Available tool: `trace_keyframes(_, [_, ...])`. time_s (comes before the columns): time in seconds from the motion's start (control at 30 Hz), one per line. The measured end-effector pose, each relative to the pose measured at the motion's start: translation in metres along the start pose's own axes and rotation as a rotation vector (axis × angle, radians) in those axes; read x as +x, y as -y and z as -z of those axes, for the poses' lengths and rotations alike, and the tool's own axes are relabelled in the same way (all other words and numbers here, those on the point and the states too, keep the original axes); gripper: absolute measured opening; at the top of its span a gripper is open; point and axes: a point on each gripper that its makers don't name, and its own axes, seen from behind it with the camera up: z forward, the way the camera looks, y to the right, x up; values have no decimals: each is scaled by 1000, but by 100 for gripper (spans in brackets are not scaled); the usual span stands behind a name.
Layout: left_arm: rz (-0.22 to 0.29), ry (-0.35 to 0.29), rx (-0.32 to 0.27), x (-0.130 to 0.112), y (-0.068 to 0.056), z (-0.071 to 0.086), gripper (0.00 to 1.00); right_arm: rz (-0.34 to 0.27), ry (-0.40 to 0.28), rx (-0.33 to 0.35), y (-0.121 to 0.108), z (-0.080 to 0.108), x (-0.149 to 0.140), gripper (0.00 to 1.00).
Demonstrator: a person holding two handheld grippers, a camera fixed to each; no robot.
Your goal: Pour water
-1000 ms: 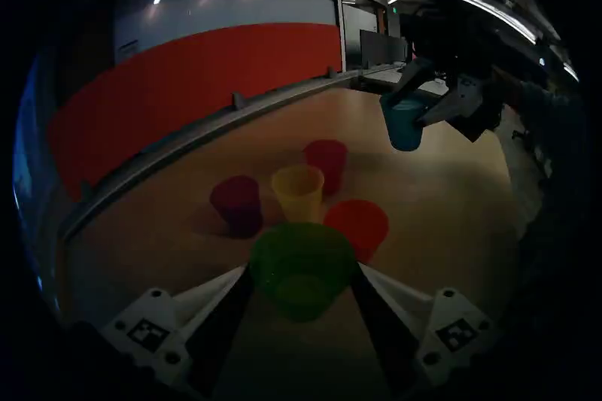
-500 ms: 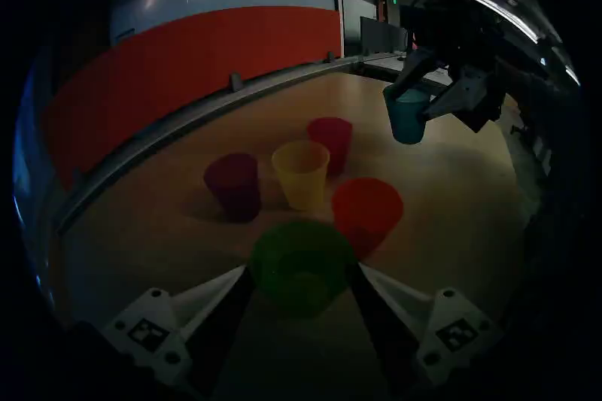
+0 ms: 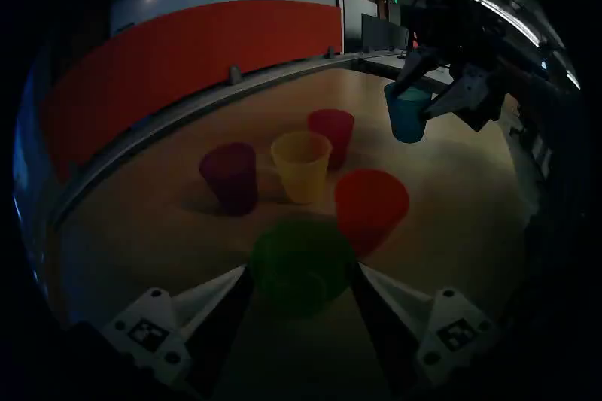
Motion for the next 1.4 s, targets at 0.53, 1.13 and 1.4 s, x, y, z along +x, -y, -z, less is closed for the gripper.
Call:
trace_keyframes(0.53, [30, -4, 4, -8, 1, 2, 87, 2, -1, -5, 1, 0, 2, 95])
trace_keyframes(1.13, [81, 18, 7, -15, 3, 4, 91, 3, -2, -4, 4, -2, 1, 96])
trace_keyframes(1.4, [102, 26, 3, -21, 1, 8, 93, -2, -1, -5, 5, -5, -5, 96])
